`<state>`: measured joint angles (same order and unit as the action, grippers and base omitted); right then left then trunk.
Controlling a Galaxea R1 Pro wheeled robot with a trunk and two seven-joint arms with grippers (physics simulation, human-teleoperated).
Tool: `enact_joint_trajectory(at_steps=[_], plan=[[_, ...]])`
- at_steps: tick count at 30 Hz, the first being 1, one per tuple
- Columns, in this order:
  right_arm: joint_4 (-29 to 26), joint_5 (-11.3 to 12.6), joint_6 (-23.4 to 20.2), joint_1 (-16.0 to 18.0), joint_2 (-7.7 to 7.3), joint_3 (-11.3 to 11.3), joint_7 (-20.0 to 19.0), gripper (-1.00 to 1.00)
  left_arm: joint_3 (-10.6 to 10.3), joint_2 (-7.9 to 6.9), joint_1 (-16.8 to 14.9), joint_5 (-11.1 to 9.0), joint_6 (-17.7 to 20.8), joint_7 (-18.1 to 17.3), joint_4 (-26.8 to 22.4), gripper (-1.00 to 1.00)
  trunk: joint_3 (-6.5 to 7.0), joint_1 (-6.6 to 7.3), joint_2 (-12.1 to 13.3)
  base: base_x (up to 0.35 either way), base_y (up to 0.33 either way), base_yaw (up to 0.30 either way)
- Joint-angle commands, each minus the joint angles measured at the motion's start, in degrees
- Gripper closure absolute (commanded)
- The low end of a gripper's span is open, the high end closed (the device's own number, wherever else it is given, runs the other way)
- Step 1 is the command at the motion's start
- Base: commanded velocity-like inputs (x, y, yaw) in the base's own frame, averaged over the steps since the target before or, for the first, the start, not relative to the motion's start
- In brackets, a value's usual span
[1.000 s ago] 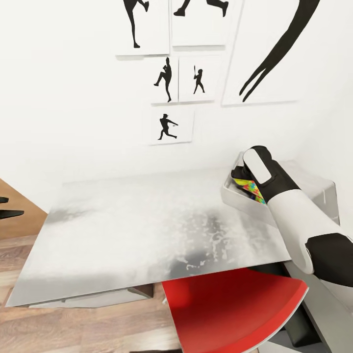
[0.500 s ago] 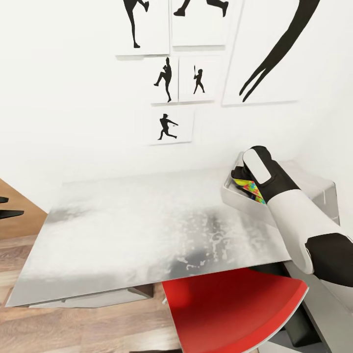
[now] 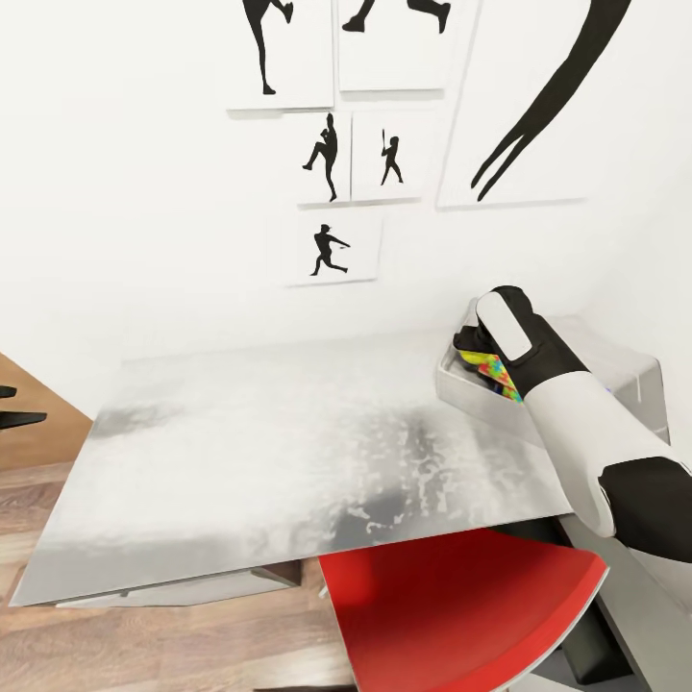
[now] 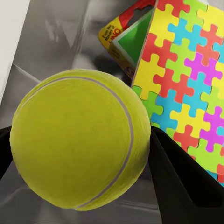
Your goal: Put all the toys in the child's room - the three board games (two on the bed and one on the table), the two jigsaw puzzles on the table, and the tennis ball on the table - inside the toy box on the table in the child's room.
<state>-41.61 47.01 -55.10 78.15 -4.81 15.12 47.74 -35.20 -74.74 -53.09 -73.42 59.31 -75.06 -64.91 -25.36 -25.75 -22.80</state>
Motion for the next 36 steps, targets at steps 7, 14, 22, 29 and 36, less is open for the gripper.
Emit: enact_joint_trajectory(at_steps=[7,14,22,29,36], plan=[[1.3,0.6,4.0,0.1,-0.06,0.6,0.7,1.0,-0.5,-0.05,-0.4,-0.2,0.5,-0.2,0.0,-1.0,-0.1,-0.04,-0.1,0.0,0.0,0.0],[4.4,0.7,6.8,0.1,0.45,0.8,0.7,1.0,-0.5,-0.05,-0.4,-0.2,0.5,-0.2,0.0,-1.0,-0.1,-0.04,-0.1,0.0,0.0,0.0],[8.0,0.5,7.6,0.1,2.55,0.7,0.7,1.0,-0.5,-0.05,-0.4,-0.2,0.4,-0.1,0.0,-1.0,-0.1,-0.04,-0.1,0.0,0.0,0.0],[8.1,0.5,7.6,0.1,2.63,0.7,0.7,1.0,-0.5,0.03,-0.4,-0.2,0.4,-0.1,0.1,-1.0,-0.1,-0.04,-0.1,0.0,0.0,0.0],[8.1,0.5,7.7,0.1,2.69,0.6,0.7,1.0,-0.8,0.75,-0.4,-0.2,0.4,0.0,0.0,-1.0,-0.1,-0.04,-0.1,0.0,0.0,0.0]])
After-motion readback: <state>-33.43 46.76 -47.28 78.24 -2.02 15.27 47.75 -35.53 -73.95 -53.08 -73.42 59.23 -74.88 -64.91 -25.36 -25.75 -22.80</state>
